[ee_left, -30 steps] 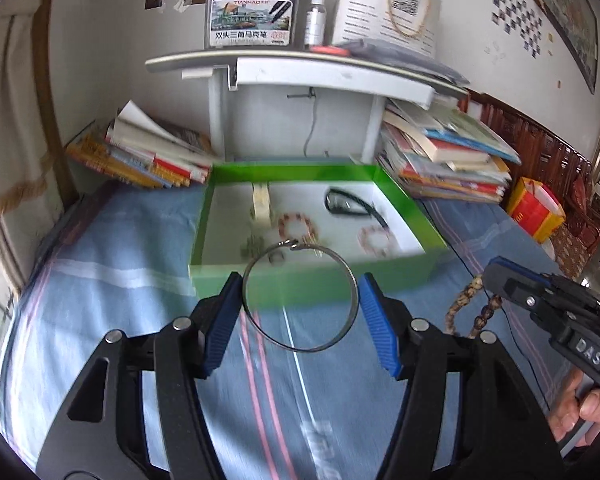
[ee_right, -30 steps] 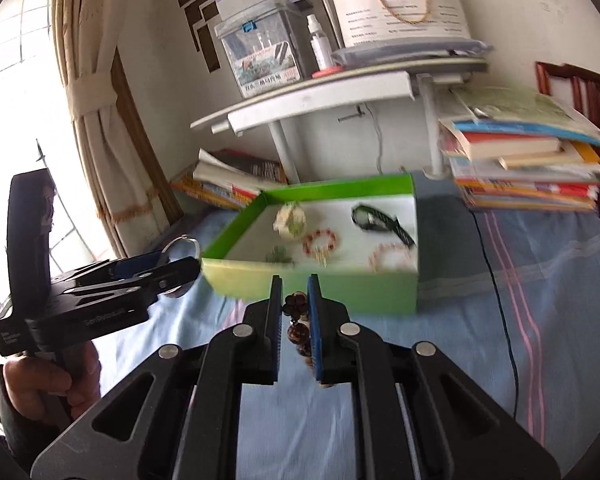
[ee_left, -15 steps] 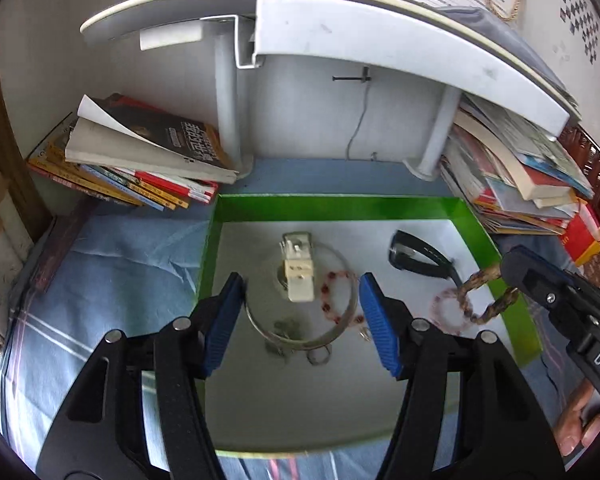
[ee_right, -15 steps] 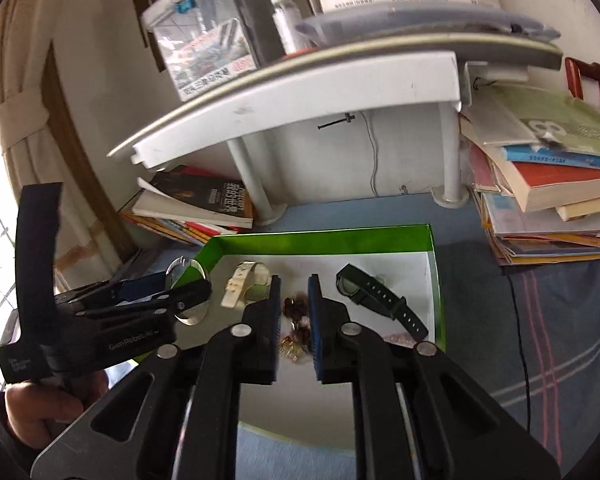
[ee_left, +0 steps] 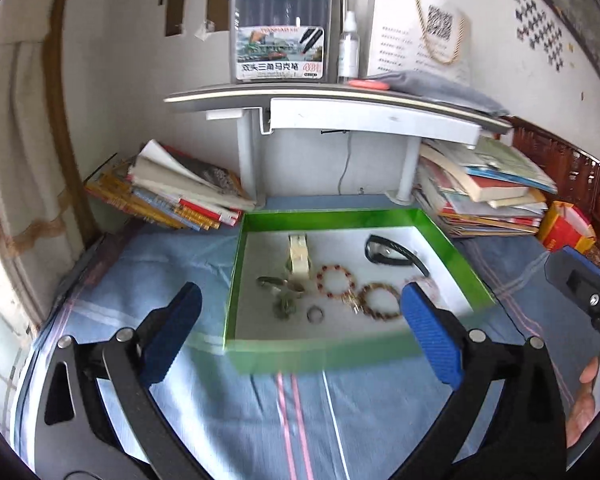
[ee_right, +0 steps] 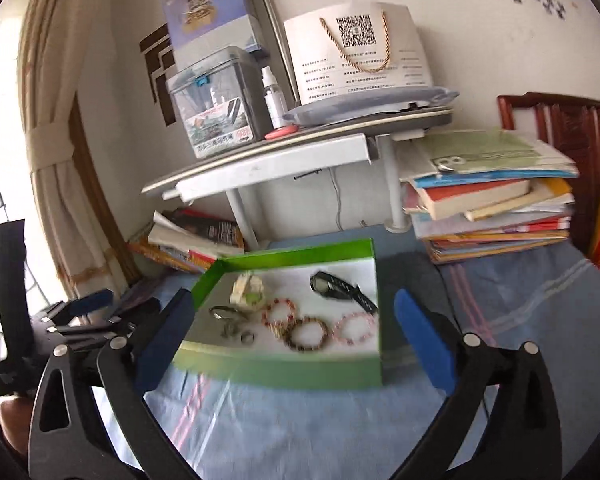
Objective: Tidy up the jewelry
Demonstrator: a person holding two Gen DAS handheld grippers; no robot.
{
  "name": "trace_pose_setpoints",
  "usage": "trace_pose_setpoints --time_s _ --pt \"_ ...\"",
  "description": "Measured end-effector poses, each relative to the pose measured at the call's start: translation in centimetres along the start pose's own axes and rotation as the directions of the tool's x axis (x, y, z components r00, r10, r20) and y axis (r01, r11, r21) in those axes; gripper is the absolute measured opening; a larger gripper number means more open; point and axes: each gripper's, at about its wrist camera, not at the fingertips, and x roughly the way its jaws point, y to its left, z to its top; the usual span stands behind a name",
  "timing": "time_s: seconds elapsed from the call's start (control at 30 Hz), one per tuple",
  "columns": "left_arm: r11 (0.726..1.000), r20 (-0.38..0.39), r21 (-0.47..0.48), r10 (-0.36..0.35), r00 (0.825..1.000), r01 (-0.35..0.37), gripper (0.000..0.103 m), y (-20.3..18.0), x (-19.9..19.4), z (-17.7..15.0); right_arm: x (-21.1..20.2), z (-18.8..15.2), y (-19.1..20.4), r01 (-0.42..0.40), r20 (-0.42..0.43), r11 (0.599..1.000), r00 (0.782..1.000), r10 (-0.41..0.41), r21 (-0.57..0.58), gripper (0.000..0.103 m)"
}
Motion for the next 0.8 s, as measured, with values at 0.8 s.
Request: trace_pose_setpoints --time_s 0.8 --pt "0.999 -0.062 -0.046 0.002 0.998 -0.005 0.099 -0.5 -15.9 -10.5 -12.4 -7.8 4.7 0.144 -0.165 0.983 0.973 -0.162 -0.114 0.1"
